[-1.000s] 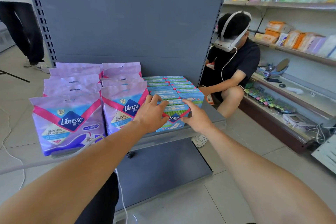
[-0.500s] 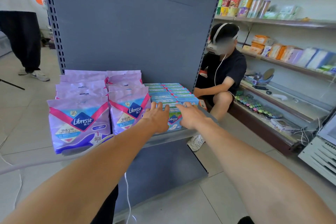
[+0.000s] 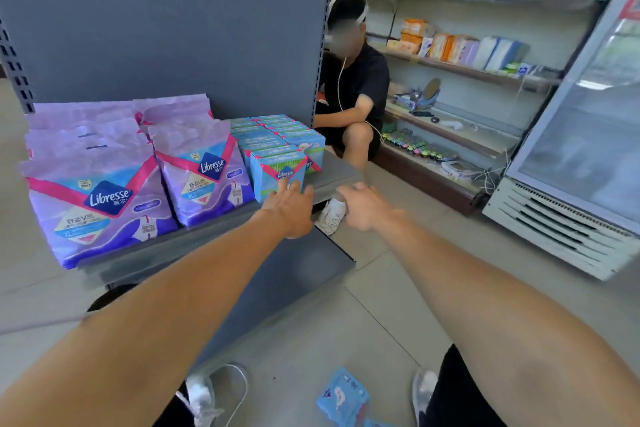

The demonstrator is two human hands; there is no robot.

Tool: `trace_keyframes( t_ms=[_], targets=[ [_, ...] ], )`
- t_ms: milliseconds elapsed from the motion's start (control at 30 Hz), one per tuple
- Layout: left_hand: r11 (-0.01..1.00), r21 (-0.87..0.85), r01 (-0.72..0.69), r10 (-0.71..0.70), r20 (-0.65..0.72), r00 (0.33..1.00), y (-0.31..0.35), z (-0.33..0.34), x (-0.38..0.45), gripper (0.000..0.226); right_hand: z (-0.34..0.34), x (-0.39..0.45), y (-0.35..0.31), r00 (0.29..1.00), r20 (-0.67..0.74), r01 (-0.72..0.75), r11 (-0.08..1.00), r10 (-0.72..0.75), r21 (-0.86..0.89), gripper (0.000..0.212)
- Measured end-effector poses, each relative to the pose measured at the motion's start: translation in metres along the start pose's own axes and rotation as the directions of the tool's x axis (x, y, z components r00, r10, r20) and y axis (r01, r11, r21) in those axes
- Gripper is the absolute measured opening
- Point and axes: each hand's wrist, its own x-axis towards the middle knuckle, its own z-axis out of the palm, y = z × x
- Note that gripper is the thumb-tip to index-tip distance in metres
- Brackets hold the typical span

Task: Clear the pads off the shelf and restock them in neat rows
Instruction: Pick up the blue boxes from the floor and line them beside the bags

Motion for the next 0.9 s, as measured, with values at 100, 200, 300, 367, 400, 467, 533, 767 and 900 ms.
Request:
trace_keyframes(
  t_ms=[100, 200, 300, 367, 400, 467, 533, 767, 900],
  targets=[
    [0.998, -0.006, -0.069, 0.069, 0.034, 0.997, 0.021, 0.029, -0.012, 0.059, 0.029, -0.033, 0.017, 0.997, 0.024, -0.076, 0.997, 0.075, 0.027, 0.056],
    [0.991, -0.036, -0.126, 0.128, 0.09, 0.988, 0.043, 0.071, -0.024, 0.057, 0.072, -0.062, 0.035, 0.987, 0.066, -0.146, 0.989, 0.145, 0.014, 0.057],
    [0.982, -0.032, -0.185, 0.188, 0.2, 0.962, 0.064, 0.121, -0.038, 0.06, 0.126, -0.09, 0.05, 0.965, 0.161, -0.222, 0.973, 0.209, 0.065, 0.057],
    [0.977, -0.04, -0.211, 0.214, 0.266, 0.94, 0.075, 0.153, -0.046, 0.062, 0.159, -0.106, 0.06, 0.942, 0.229, -0.27, 0.959, 0.245, 0.085, 0.064],
    [0.974, -0.048, -0.222, 0.226, 0.296, 0.928, 0.082, 0.17, -0.049, 0.061, 0.177, -0.113, 0.066, 0.928, 0.263, -0.296, 0.951, 0.263, 0.095, 0.066],
    [0.971, -0.074, -0.229, 0.24, 0.341, 0.909, 0.092, 0.198, -0.051, 0.058, 0.208, -0.125, 0.079, 0.904, 0.317, -0.335, 0.936, 0.286, 0.112, 0.067],
    [0.967, -0.087, -0.241, 0.255, 0.395, 0.883, 0.1, 0.226, -0.051, 0.064, 0.235, -0.136, 0.091, 0.875, 0.363, -0.383, 0.917, 0.319, 0.117, 0.064],
    [0.959, -0.095, -0.268, 0.278, 0.508, 0.815, 0.121, 0.322, -0.036, 0.082, 0.334, -0.148, 0.127, 0.748, 0.509, -0.554, 0.823, 0.425, 0.127, 0.06],
    [0.948, -0.122, -0.295, 0.312, 0.553, 0.772, 0.136, 0.383, -0.028, 0.082, 0.398, -0.155, 0.133, 0.659, 0.587, -0.659, 0.738, 0.471, 0.147, 0.062]
  ],
)
